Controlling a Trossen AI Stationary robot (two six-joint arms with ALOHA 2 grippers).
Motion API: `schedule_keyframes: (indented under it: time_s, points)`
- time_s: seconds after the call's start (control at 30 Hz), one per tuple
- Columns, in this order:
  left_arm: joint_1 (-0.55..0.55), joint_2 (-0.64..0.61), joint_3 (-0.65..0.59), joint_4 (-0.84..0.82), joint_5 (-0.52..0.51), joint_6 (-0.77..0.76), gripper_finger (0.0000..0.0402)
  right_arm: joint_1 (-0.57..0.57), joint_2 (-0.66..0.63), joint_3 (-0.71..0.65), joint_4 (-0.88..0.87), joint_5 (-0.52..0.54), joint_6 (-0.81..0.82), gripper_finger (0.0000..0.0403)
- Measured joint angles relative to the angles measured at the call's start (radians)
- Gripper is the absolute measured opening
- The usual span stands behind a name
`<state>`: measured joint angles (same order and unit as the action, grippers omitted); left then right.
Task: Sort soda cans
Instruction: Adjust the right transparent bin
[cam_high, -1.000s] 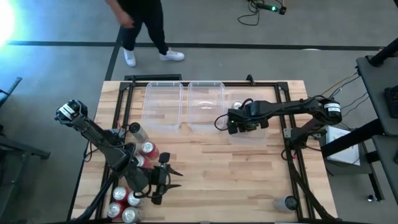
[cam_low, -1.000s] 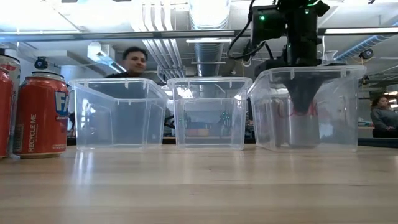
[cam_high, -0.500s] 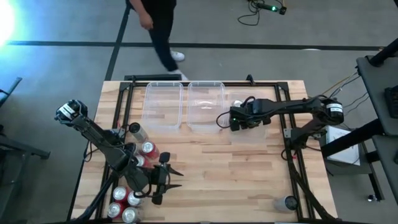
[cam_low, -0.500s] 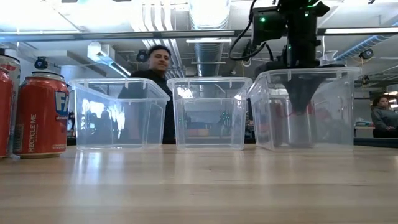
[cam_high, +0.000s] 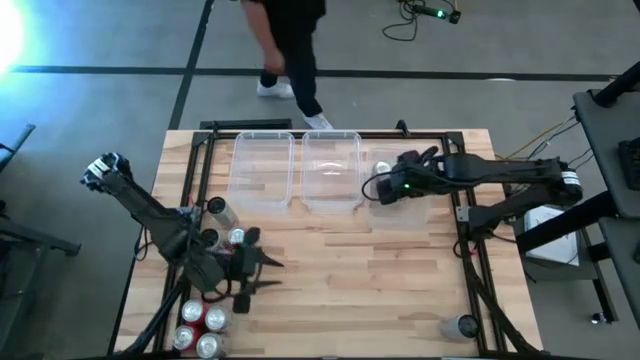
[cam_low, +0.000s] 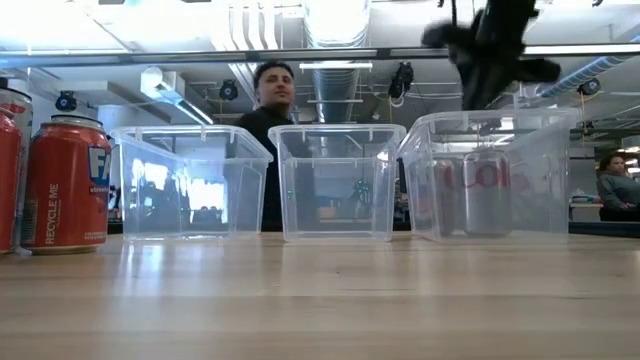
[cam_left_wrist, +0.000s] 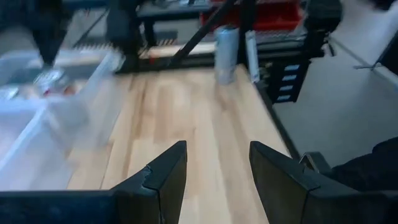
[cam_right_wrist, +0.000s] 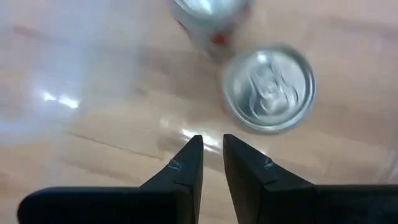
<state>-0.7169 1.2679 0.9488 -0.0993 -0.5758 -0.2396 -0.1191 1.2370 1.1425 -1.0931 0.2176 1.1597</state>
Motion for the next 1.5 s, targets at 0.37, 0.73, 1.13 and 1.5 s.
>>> schedule_keyframes:
  time_s: [0.37, 0.73, 1.13, 1.5]
  points:
    - [0.028, -0.151, 0.118, -0.707, 0.034, -0.495, 0.0168, 0.321, -0.013, 0.098, 0.217, 0.083, -0.407, 0.0057]
    - [0.058, -0.168, 0.135, -1.046, 0.216, -0.777, 0.025, 0.501, 0.205, 0.084, 0.012, -0.05, -0.55, 0.0034]
    - [0.066, -0.151, 0.295, -1.16, 0.273, -0.817, 0.0257, 0.413, 0.29, 0.084, -0.136, 0.094, -0.68, 0.0012]
    - [0.02, -0.001, 0.397, -1.042, 0.294, -0.648, 0.0256, 0.327, 0.282, 0.084, -0.206, 0.111, -0.769, 0.0013]
